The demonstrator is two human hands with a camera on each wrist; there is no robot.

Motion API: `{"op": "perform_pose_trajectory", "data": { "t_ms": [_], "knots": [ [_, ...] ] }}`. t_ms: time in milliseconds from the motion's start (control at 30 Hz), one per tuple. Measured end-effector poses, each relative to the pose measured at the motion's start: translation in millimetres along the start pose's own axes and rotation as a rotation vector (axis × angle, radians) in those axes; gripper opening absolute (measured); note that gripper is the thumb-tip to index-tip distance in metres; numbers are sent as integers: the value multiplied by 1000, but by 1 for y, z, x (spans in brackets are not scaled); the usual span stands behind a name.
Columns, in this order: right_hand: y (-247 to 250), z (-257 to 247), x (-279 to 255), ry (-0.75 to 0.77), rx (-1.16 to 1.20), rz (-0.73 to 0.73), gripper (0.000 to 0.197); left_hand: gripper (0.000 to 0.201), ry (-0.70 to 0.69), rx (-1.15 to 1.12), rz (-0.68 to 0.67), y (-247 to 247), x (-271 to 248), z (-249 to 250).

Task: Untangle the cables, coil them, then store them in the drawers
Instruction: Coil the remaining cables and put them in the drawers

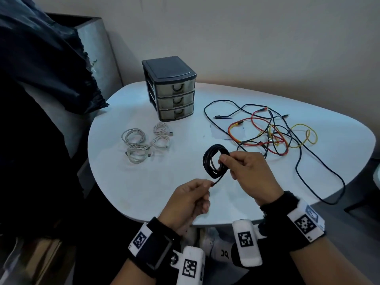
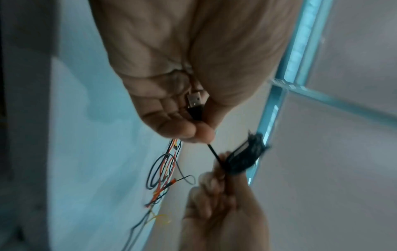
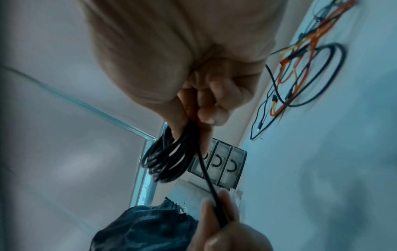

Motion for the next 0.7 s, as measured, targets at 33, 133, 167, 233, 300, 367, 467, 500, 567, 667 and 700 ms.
{"op": "perform_pose_trajectory", "data": {
  "t_ms": [33, 133, 167, 233, 300, 367, 467, 500, 567, 667, 700],
  "knots": [
    [-3, 2, -1, -15, 35, -31, 25, 13, 15, -122, 15, 5, 2, 2],
    [-16, 5, -5, -31, 78, -118, 26, 10, 9, -413, 44, 15, 5, 10],
    [-20, 6, -6, -33, 82, -133, 26, 11, -16, -463, 59, 16, 6, 13],
    [-28, 8, -8, -45, 101, -144, 26, 20, -99, -441, 81, 17, 5, 20],
    [-33, 10, -9, -59, 128, -136, 27, 26, -171, -338, 81, 14, 4, 25],
    [-33, 11, -8, -70, 142, -111, 28, 23, -208, -225, 82, 13, 2, 28],
    [-35, 13, -7, -65, 124, -93, 30, 25, -284, 100, 159, 15, -2, 34],
    [-37, 13, -7, -58, 110, -100, 32, 30, -295, 193, 165, 13, -3, 36],
    [-40, 14, -7, -62, 83, -102, 40, 31, -255, 260, 135, 9, -3, 36],
    [-39, 21, -8, -106, 71, -76, 43, 24, -160, 238, 2, 5, -4, 33],
    [-39, 24, -8, -126, 75, -73, 42, 21, -160, 248, -31, 4, -5, 34]
  ]
}}
Point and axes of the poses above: each hand's wrist, its own x-axis towards the middle knuckle, its own y-axis out of the back of the hand, z = x × y, the point moved 9 cm from there along x, towards the middle knuckle, and after that the axes turned 6 degrees about y, right-handed, at the moved point
